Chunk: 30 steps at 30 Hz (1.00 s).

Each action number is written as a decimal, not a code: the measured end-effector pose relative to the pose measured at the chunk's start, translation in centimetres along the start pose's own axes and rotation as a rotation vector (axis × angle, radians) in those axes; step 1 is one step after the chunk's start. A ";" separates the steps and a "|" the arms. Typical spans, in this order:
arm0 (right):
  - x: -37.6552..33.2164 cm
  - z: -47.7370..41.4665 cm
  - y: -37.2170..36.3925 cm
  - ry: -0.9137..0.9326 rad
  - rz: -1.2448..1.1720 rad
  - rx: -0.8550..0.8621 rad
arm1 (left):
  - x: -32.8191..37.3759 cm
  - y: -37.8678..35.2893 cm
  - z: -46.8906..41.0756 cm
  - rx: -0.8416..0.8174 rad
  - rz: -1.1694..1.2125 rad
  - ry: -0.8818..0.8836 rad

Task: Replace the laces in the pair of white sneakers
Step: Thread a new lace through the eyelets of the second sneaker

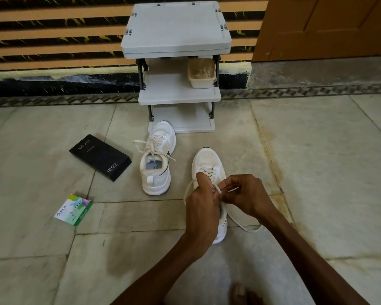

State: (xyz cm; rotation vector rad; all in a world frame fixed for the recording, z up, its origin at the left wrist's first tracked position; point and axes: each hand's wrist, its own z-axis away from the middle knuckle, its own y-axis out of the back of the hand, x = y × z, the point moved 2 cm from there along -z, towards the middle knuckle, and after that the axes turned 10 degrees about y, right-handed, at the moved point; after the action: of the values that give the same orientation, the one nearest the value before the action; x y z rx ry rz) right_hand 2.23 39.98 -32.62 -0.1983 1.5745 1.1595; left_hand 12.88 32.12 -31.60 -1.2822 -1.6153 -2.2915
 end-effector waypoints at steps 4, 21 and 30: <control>0.4 0.0 0.1 0.007 -0.084 0.016 | -0.1 0.2 0.0 -0.017 0.028 0.026; -5.3 -1.9 9.9 0.143 -1.407 0.406 | -0.8 0.4 0.2 -0.081 -0.068 -0.198; -1.6 -0.5 2.0 -0.104 0.152 -0.198 | -0.2 2.5 -2.3 0.076 -0.231 -0.385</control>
State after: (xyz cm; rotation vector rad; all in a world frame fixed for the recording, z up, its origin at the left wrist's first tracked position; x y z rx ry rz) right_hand 1.15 39.99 -30.24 -0.1478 1.4020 1.4235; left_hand 12.83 29.11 -30.07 -1.6794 -2.0454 -2.1723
